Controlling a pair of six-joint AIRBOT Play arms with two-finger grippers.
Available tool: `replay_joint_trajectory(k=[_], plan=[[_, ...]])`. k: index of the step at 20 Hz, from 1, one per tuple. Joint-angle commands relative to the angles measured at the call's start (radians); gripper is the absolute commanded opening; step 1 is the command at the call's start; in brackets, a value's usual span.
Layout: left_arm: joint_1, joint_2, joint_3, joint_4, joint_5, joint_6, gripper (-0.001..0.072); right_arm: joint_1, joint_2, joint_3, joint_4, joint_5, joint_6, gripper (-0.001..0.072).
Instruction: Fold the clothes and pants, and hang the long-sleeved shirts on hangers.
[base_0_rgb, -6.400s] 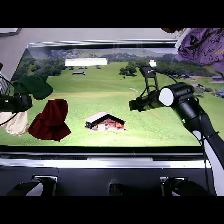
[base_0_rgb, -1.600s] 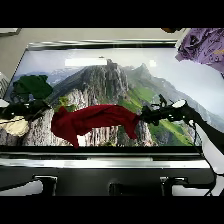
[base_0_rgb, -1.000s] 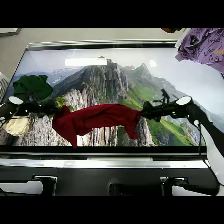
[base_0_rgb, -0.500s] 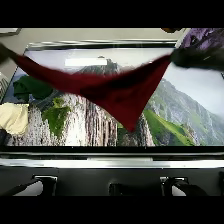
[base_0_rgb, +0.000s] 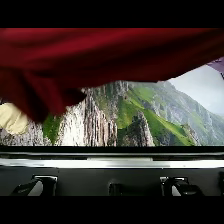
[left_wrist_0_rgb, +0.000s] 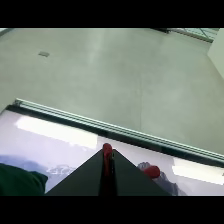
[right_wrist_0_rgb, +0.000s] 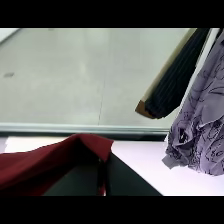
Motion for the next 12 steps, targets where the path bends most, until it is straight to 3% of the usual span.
replay_joint_trajectory(k=[1,4,8,12], plan=[[0.000,0.027,-0.006,0.026,-0.052,-0.056,0.0014,0.000,-0.021,0.006,-0.050,-0.032,0.088,0.0030],[-0.002,-0.057,-0.083,0.024,-0.052,-0.052,0.0014,0.000,-0.187,0.006,-0.014,-0.007,0.180,0.0030],[-0.003,-0.283,-0.235,0.018,0.009,-0.052,0.0015,0.000,-0.496,0.005,0.102,0.013,0.183,0.0030],[-0.053,-0.596,-0.291,0.019,0.127,-0.006,0.0015,0.000,-0.807,0.005,0.132,-0.057,0.183,0.0030]])
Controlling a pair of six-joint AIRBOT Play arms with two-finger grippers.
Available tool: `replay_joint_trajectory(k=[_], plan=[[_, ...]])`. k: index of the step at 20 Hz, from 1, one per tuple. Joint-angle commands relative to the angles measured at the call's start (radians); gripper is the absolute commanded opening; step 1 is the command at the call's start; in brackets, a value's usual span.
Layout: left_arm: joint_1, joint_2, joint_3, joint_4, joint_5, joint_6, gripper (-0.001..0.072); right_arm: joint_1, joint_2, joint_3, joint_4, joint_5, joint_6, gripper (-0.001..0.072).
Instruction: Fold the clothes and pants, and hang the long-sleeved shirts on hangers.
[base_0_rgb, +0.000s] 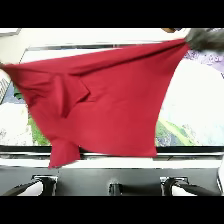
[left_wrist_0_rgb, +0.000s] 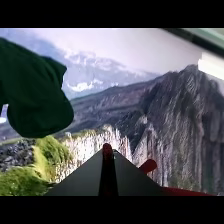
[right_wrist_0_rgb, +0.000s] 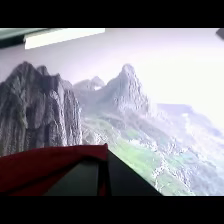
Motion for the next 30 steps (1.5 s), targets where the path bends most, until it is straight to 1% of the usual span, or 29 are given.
replay_joint_trajectory(k=[1,4,7,8,9,10,11,12,13,14,15,16,17,18,19,20,21,22,24,26,28,30], plan=[[-0.045,-0.269,-0.044,-0.002,0.106,0.024,0.0015,0.000,-0.269,0.001,0.068,-0.060,0.011,0.0030],[-0.090,-0.444,-0.043,-0.002,0.173,0.024,0.0015,0.000,-0.432,0.001,0.175,-0.082,0.011,0.0031],[-0.113,-0.535,-0.040,-0.003,0.175,0.023,0.0018,0.000,-0.528,0.001,0.268,-0.066,0.010,0.0037],[-0.116,-0.542,-0.040,-0.010,0.168,0.023,0.0033,0.000,-0.541,0.001,0.291,-0.055,0.010,0.0097],[-0.114,-0.539,-0.039,-0.013,0.161,0.015,0.0131,-0.001,-0.545,0.001,0.303,-0.036,0.010,0.0175],[-0.108,-0.534,-0.026,-0.013,0.139,0.012,0.0319,-0.001,-0.540,0.002,0.303,-0.008,0.010,0.0260],[-0.095,-0.529,0.000,-0.012,0.108,0.013,0.0451,-0.008,-0.528,0.002,0.302,0.036,0.006,0.0375],[-0.073,-0.521,0.037,-0.012,0.063,0.013,0.0459,-0.023,-0.510,0.003,0.301,0.108,-0.015,0.0436],[-0.049,-0.509,0.073,-0.012,0.016,0.016,0.0460,-0.043,-0.490,0.003,0.302,0.183,-0.057,0.0436],[-0.019,-0.487,0.108,-0.013,-0.034,0.026,0.0460,-0.072,-0.465,0.002,0.301,0.275,-0.122,0.0435],[0.009,-0.459,0.126,-0.013,-0.076,0.041,0.0460,-0.103,-0.442,0.002,0.302,0.361,-0.182,0.0423],[0.038,-0.420,0.129,-0.013,-0.121,0.079,0.0460,-0.144,-0.415,-0.006,0.304,0.426,-0.231,0.0390],[0.064,-0.388,0.127,-0.013,-0.174,0.126,0.0460,-0.195,-0.375,-0.039,0.354,0.422,-0.227,0.0325],[0.090,-0.355,0.114,-0.019,-0.228,0.158,0.0460,-0.245,-0.327,-0.093,0.410,0.425,-0.268,0.0307],[0.129,-0.317,0.078,-0.068,-0.236,0.147,0.0460,-0.287,-0.279,-0.169,0.449,0.439,-0.299,0.0323],[0.164,-0.273,0.023,-0.124,-0.235,0.170,0.0460,-0.331,-0.222,-0.284,0.503,0.439,-0.322,0.0329],[0.195,-0.226,-0.046,-0.164,-0.232,0.192,0.0460,-0.362,-0.164,-0.415,0.542,0.433,-0.359,0.0393],[0.221,-0.181,-0.118,-0.196,-0.220,0.191,0.0460,-0.382,-0.100,-0.573,0.558,0.407,-0.392,0.0423],[0.251,-0.097,-0.258,-0.224,-0.202,0.191,0.0459,-0.376,0.004,-0.863,0.573,0.327,-0.435,0.0423],[0.255,-0.043,-0.357,-0.220,-0.186,0.191,0.0459,-0.340,0.063,-1.094,0.637,0.235,-0.498,0.0423],[0.253,-0.038,-0.405,-0.220,-0.192,0.191,0.0459,-0.298,0.073,-1.230,0.651,0.163,-0.537,0.0423],[0.253,-0.040,-0.428,-0.220,-0.196,0.190,0.0459,-0.271,0.074,-1.297,0.651,0.099,-0.545,0.0423]])
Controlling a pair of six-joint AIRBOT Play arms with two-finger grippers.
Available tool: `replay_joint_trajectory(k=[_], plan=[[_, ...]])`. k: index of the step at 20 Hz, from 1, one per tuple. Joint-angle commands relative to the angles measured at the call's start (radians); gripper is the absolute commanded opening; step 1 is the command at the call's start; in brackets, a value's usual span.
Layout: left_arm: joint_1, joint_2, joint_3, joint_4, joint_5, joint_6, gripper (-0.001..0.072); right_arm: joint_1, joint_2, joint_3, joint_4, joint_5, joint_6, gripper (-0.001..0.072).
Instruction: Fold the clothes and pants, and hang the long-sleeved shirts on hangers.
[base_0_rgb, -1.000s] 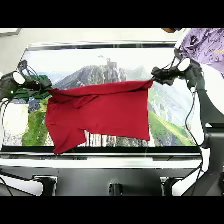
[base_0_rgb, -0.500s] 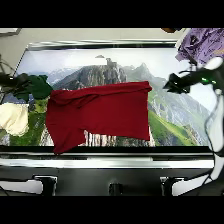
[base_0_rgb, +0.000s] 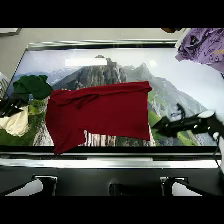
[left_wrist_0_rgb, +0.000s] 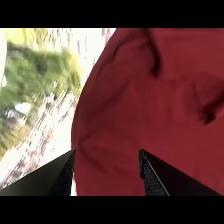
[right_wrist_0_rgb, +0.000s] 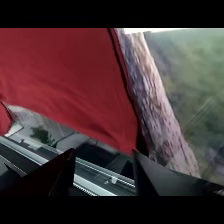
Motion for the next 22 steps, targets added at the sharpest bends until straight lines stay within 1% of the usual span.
replay_joint_trajectory(k=[1,7,9,10,12,13,14,15,18,21,22], plan=[[0.008,0.026,-0.072,-0.014,-0.004,0.005,0.0459,0.042,0.032,-0.187,0.034,-0.136,-0.060,0.0423],[0.009,0.025,-0.072,-0.015,0.006,0.005,0.0459,0.042,0.019,-0.188,0.045,-0.173,-0.066,0.0422],[0.009,0.025,-0.072,-0.015,0.006,0.005,0.0459,0.045,0.000,-0.188,0.098,-0.180,-0.082,0.0422],[0.008,0.025,-0.072,-0.015,0.006,0.005,0.0459,0.058,-0.013,-0.188,0.123,-0.186,-0.098,0.0422],[0.009,0.025,-0.072,-0.015,0.005,0.004,0.0460,0.118,-0.042,-0.188,0.119,-0.214,-0.087,0.0422],[0.009,0.025,-0.072,-0.015,-0.003,0.003,0.0474,0.146,-0.051,-0.188,0.120,-0.224,-0.083,0.0402],[0.011,0.025,-0.072,-0.014,-0.006,0.004,0.0508,0.165,-0.052,-0.188,0.116,-0.234,-0.076,0.0214],[0.019,0.025,-0.077,-0.007,0.004,0.006,0.0511,0.170,-0.051,-0.188,0.116,-0.239,-0.073,0.0033],[0.089,0.024,-0.151,-0.043,0.070,0.089,0.0511,0.168,-0.028,-0.185,0.109,-0.246,-0.072,0.0029],[0.163,0.021,-0.302,-0.179,0.136,0.235,0.0513,0.168,0.025,-0.181,0.093,-0.235,-0.037,0.0029],[0.174,0.014,-0.351,-0.220,0.160,0.277,0.0545,0.168,0.047,-0.181,0.080,-0.229,-0.022,0.0029]])
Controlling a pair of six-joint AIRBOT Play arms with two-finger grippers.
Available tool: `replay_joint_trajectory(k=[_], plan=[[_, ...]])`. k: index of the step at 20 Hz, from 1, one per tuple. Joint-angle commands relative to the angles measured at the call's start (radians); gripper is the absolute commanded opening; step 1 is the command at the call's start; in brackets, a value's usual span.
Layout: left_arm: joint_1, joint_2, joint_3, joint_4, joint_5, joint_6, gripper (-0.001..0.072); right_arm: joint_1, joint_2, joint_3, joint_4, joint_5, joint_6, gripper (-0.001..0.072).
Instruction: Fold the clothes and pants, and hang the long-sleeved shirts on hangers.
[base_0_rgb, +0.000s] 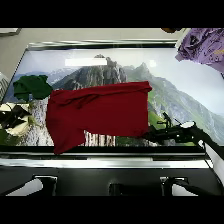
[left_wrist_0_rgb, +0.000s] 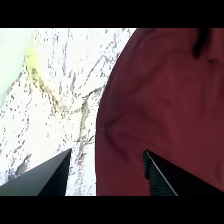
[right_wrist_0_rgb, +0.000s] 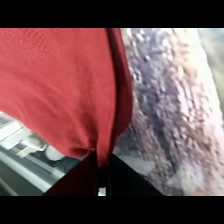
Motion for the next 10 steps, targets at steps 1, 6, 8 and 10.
replay_joint_trajectory(k=[1,6,8,10], plan=[[0.053,-0.017,-0.150,-0.142,0.091,0.162,0.0545,0.003,0.066,0.003,-0.024,0.023,0.056,0.0029],[0.032,-0.102,-0.208,-0.220,0.181,0.237,0.0545,0.003,0.144,0.003,-0.035,0.047,0.094,0.0030],[0.023,-0.134,-0.208,-0.245,0.190,0.254,0.0545,0.003,0.157,0.003,-0.035,0.046,0.102,0.0030],[0.014,-0.156,-0.209,-0.252,0.197,0.256,0.0545,0.003,0.159,0.003,-0.029,0.051,0.103,0.0030]])
